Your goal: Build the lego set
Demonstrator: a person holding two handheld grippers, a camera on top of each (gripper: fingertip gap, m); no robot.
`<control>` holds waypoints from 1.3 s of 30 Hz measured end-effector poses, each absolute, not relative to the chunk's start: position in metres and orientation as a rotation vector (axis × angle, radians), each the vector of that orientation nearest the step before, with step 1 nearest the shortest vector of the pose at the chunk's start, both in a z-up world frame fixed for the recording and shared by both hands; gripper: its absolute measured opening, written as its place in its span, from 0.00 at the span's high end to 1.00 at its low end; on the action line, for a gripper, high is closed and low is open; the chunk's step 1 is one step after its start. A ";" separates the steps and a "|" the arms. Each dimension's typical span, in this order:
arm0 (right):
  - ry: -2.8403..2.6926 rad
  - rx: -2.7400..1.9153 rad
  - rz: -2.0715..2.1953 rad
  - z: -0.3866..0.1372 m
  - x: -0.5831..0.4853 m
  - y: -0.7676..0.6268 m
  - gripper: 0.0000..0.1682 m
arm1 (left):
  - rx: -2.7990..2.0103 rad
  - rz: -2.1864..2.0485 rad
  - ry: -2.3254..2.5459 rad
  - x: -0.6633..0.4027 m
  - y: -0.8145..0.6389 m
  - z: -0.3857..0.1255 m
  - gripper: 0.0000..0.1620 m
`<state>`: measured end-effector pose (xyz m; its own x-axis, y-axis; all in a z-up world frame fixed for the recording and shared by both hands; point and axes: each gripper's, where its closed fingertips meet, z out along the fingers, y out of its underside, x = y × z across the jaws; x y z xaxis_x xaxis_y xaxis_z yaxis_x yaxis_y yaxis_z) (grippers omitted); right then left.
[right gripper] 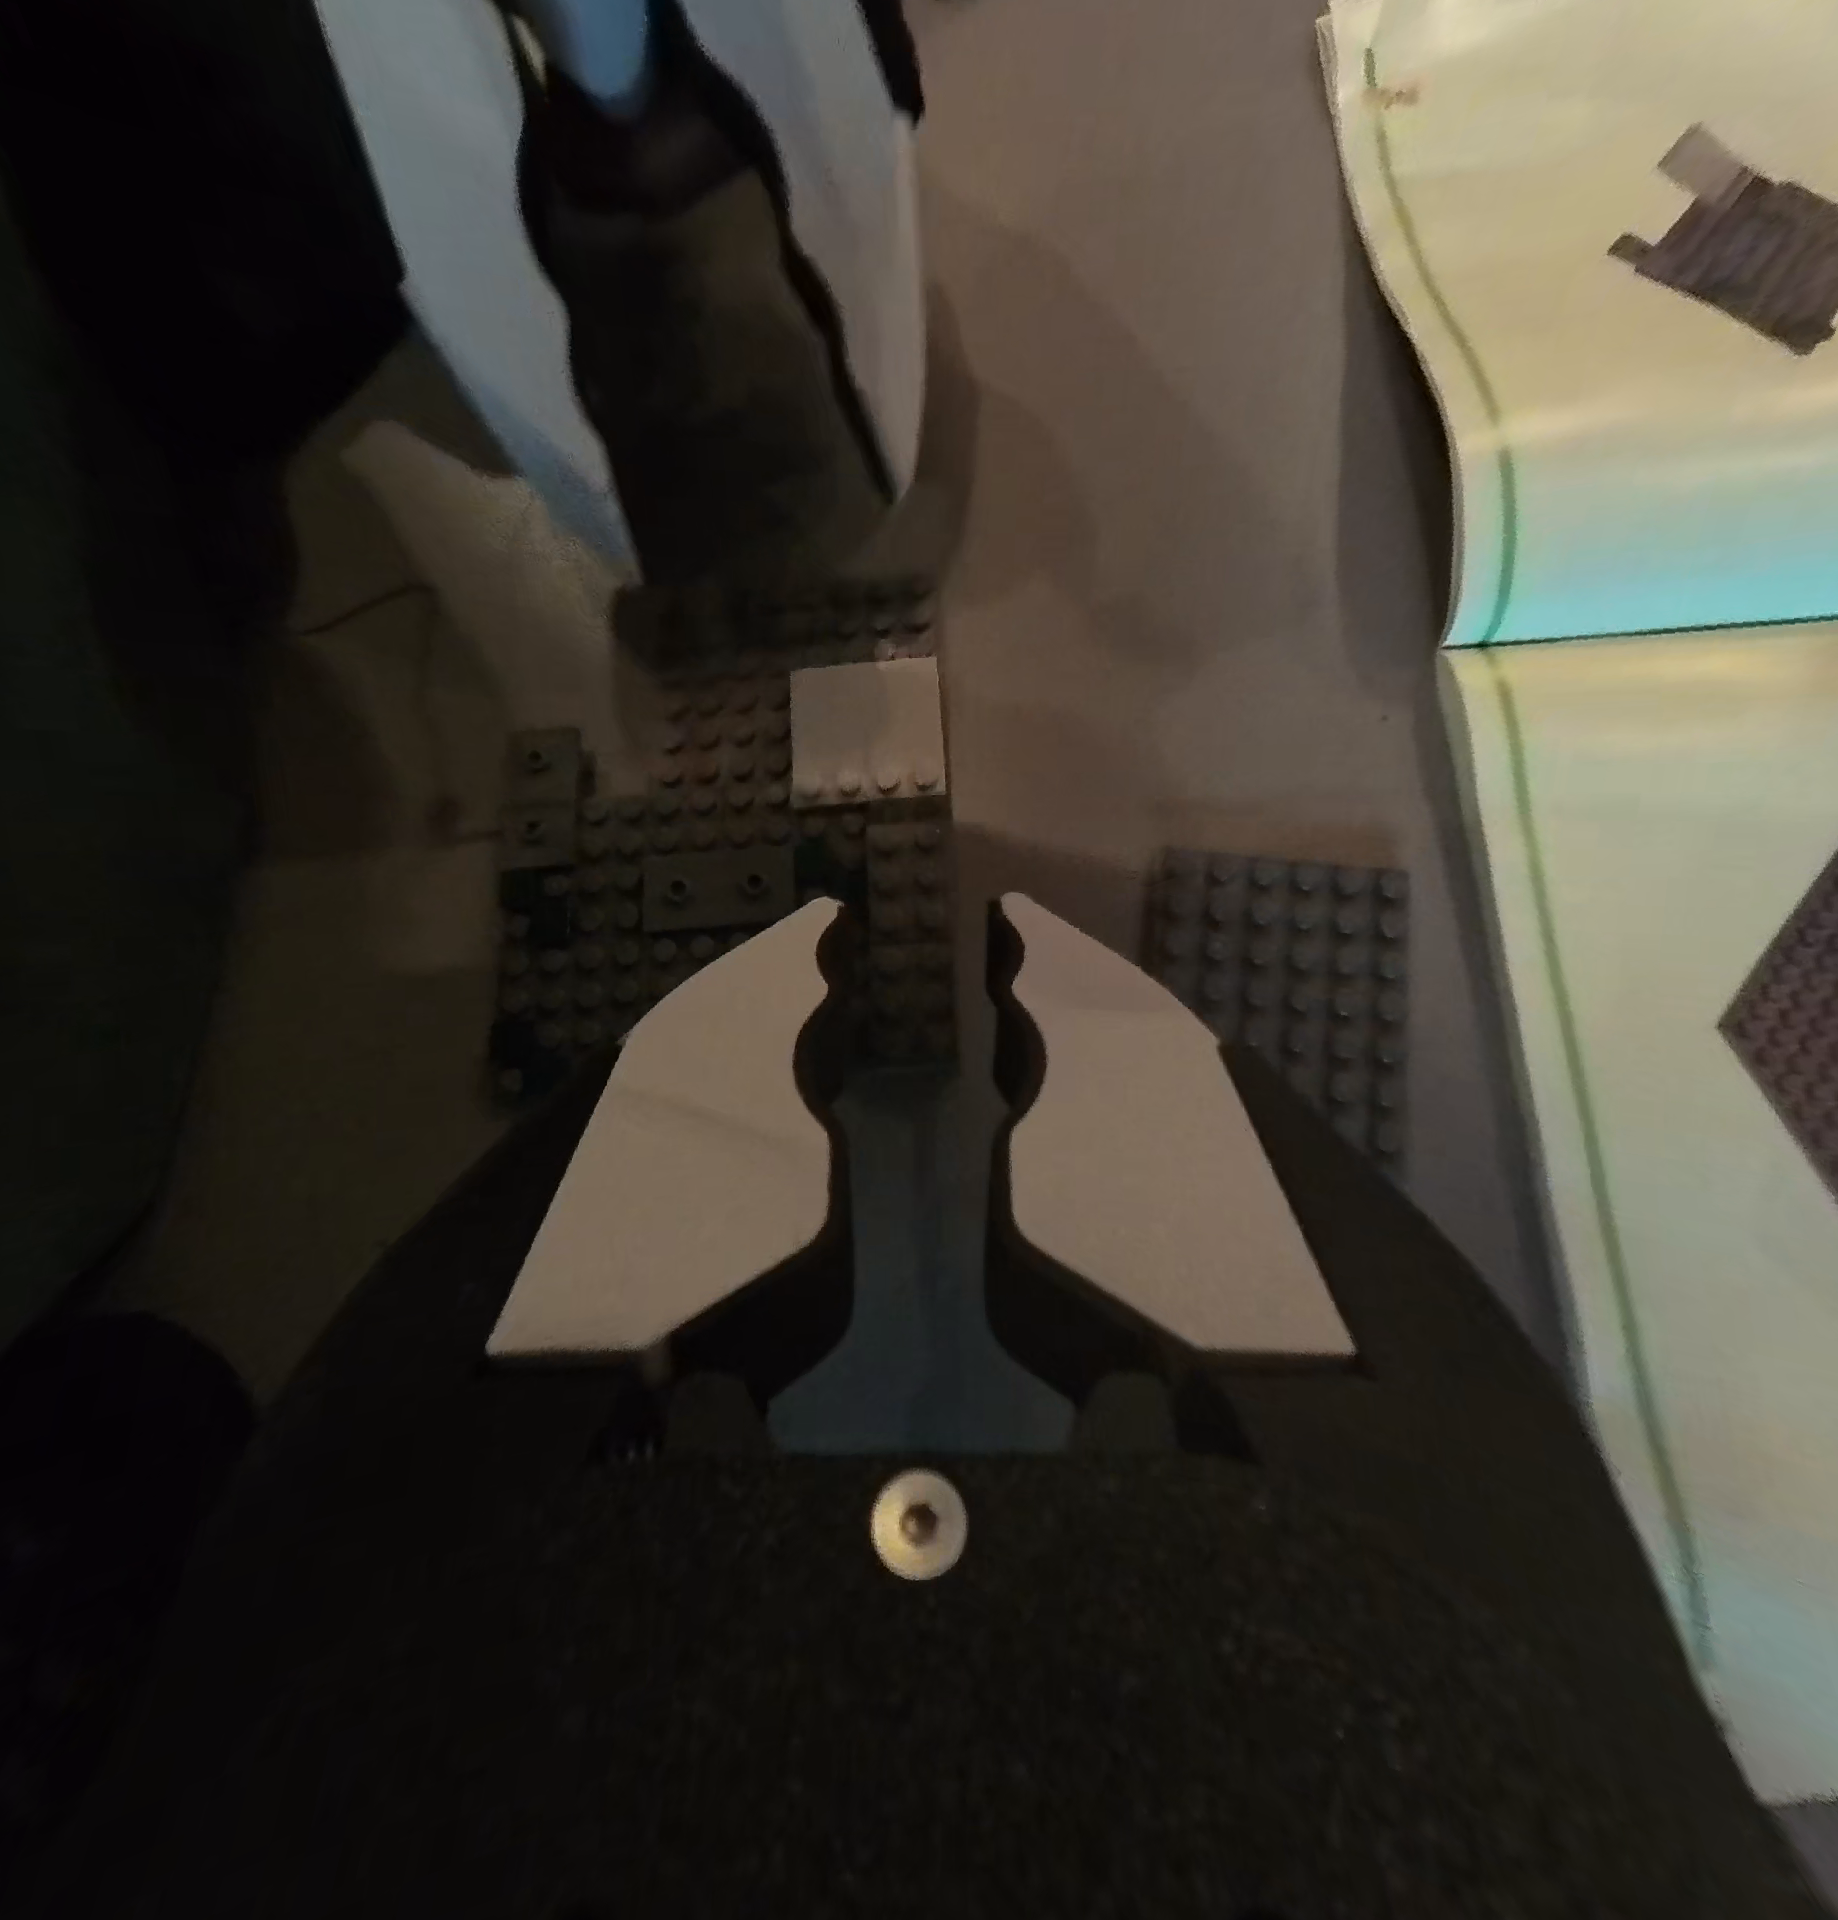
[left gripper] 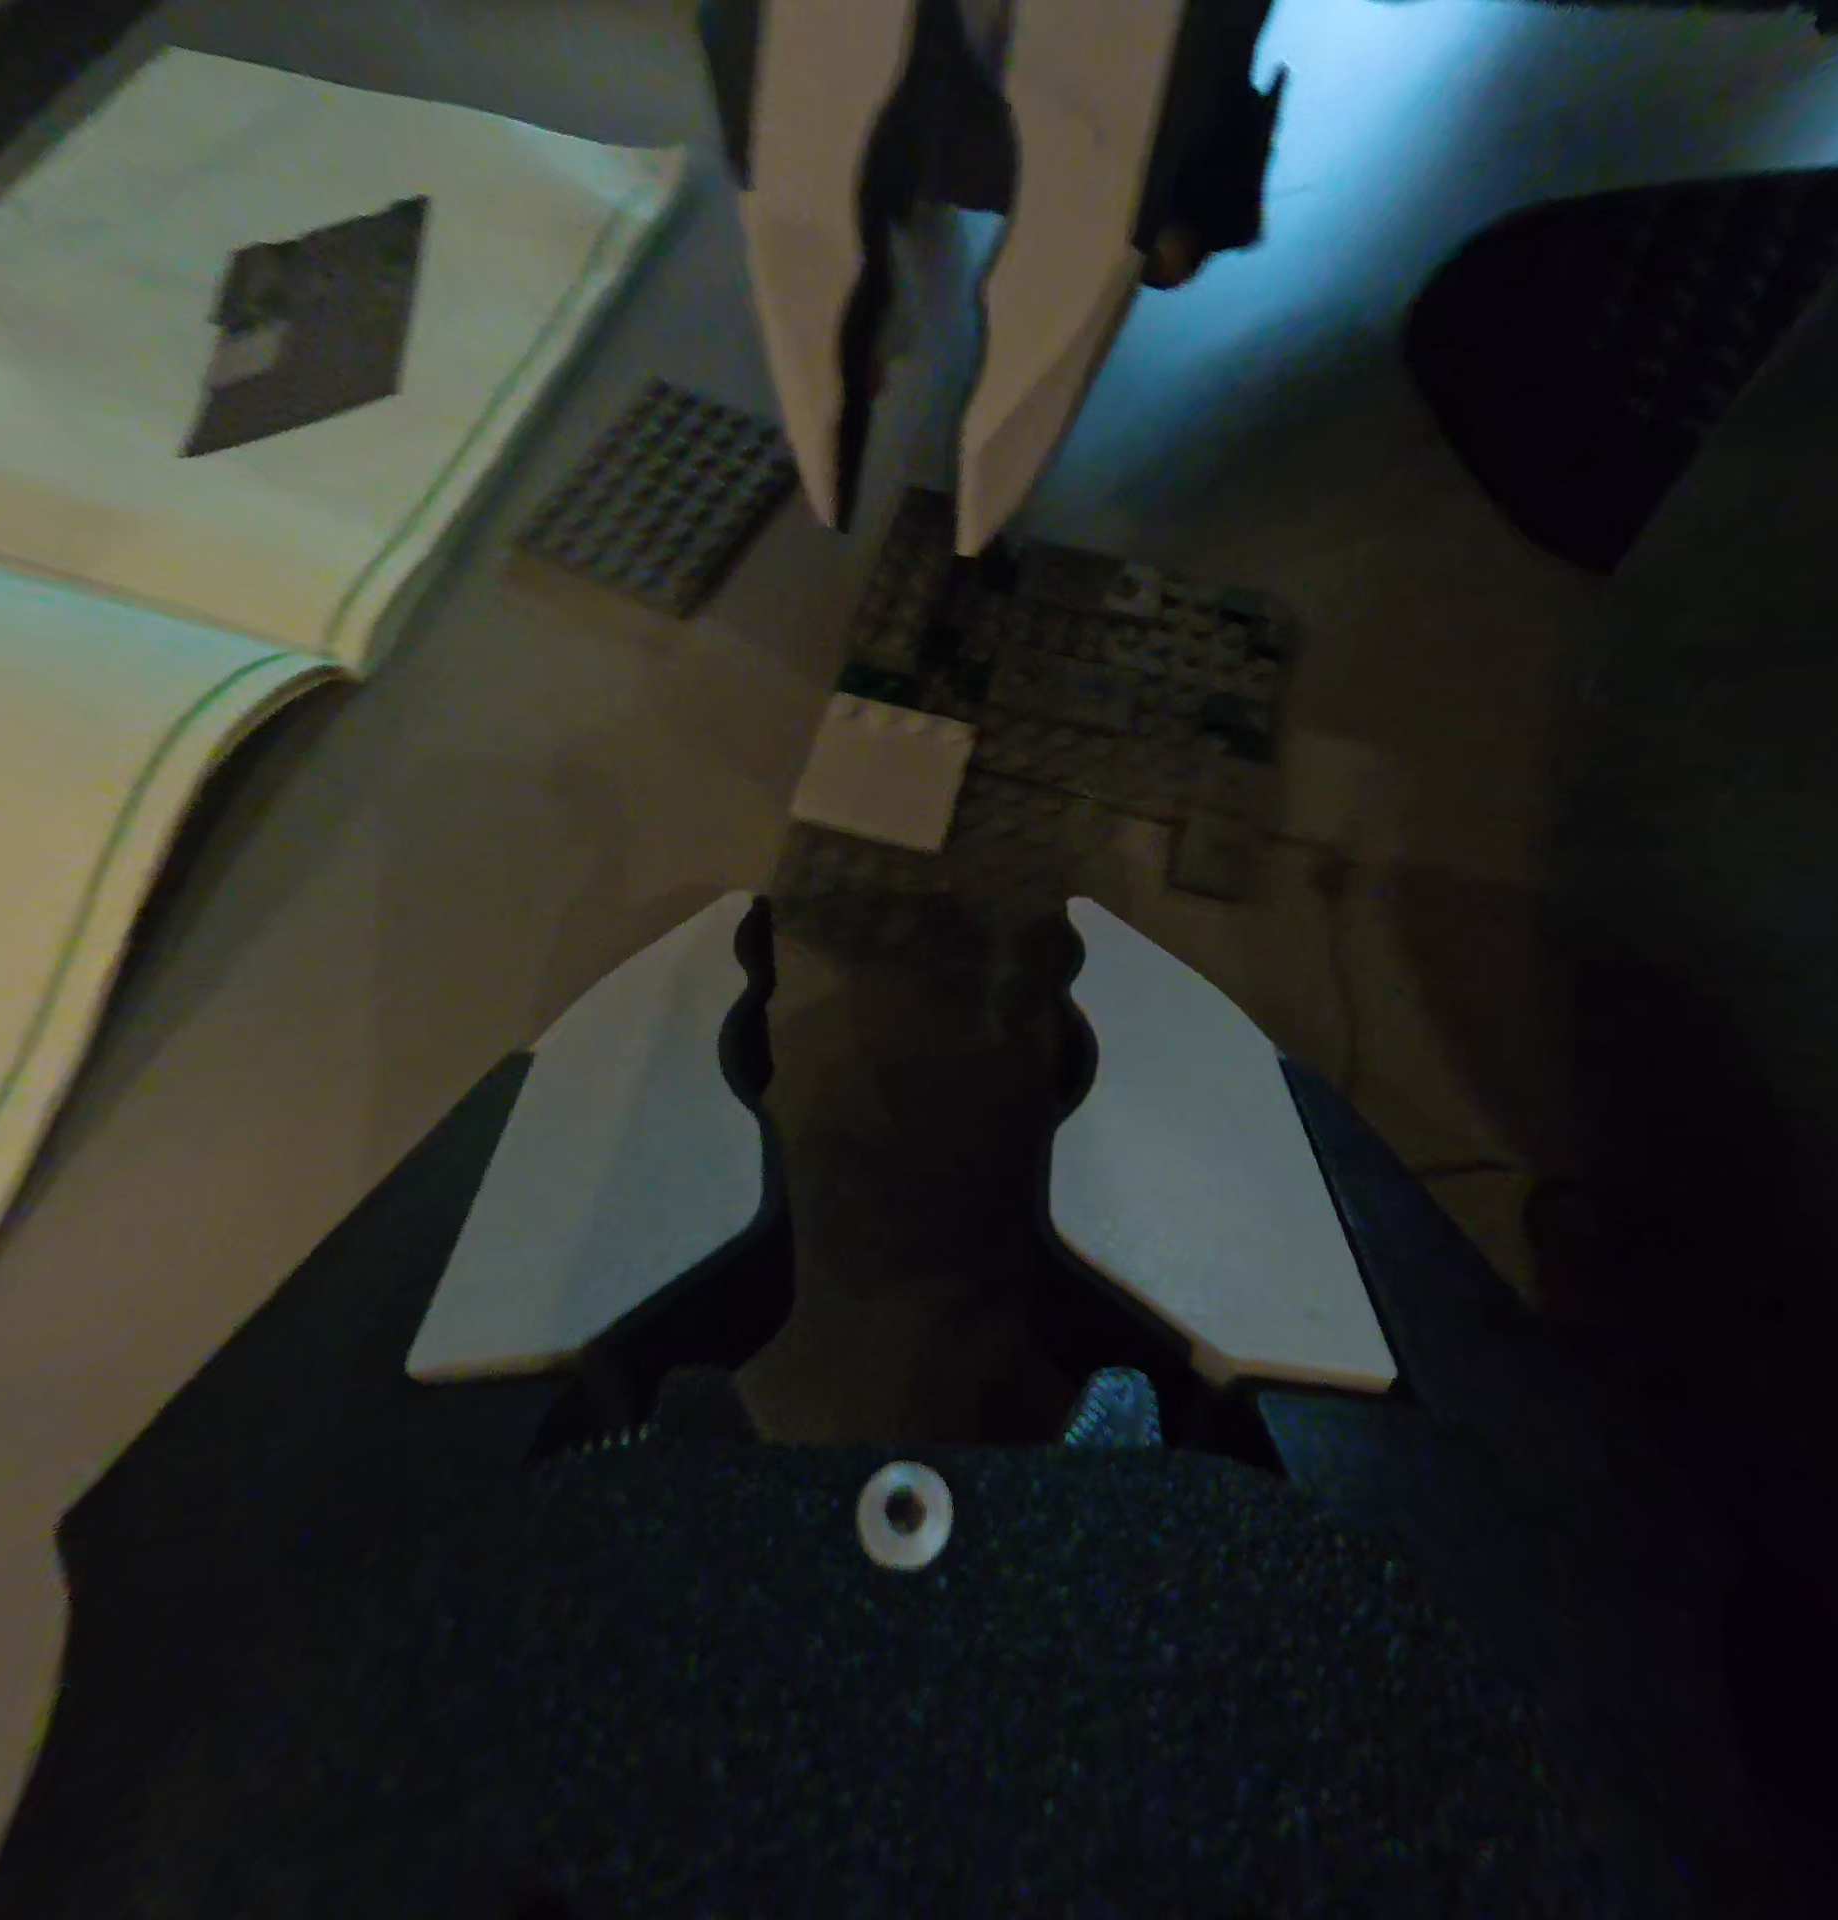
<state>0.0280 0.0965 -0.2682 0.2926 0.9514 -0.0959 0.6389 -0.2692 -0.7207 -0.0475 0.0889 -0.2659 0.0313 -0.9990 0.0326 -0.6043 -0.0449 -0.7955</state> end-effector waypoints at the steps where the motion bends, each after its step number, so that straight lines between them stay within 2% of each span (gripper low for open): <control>1: -1.416 -2.002 0.723 -0.269 0.028 0.096 0.86 | -1.719 -0.844 1.621 -0.048 0.091 -0.265 0.69; 4: -1.427 -2.017 0.733 -0.275 0.030 0.097 0.86 | -1.734 -0.846 1.606 -0.047 0.096 -0.264 0.70; 8: -1.412 -2.024 0.769 -0.276 0.029 0.099 0.91 | -1.756 -0.845 1.620 -0.047 0.096 -0.271 0.70; 22: -1.427 -2.021 0.741 -0.274 0.029 0.098 0.92 | -1.752 -0.809 1.684 -0.045 0.089 -0.276 0.70; 27: -1.386 -1.996 0.750 -0.260 0.033 0.101 0.85 | -1.747 -0.796 1.668 -0.046 0.092 -0.273 0.70; 31: -1.258 -2.018 0.661 -0.243 0.059 0.118 0.86 | -1.737 -0.771 1.650 -0.048 0.095 -0.269 0.70; 39: -1.336 -2.127 0.506 -0.279 0.076 0.148 0.68 | -1.678 -0.694 1.640 -0.047 0.089 -0.253 0.71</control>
<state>0.0758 0.1481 -0.2788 0.4291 0.9031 -0.0158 0.6866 -0.3375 -0.6439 -0.0474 0.0890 -0.2529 0.0632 -0.9944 -0.0852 -0.6310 0.0263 -0.7754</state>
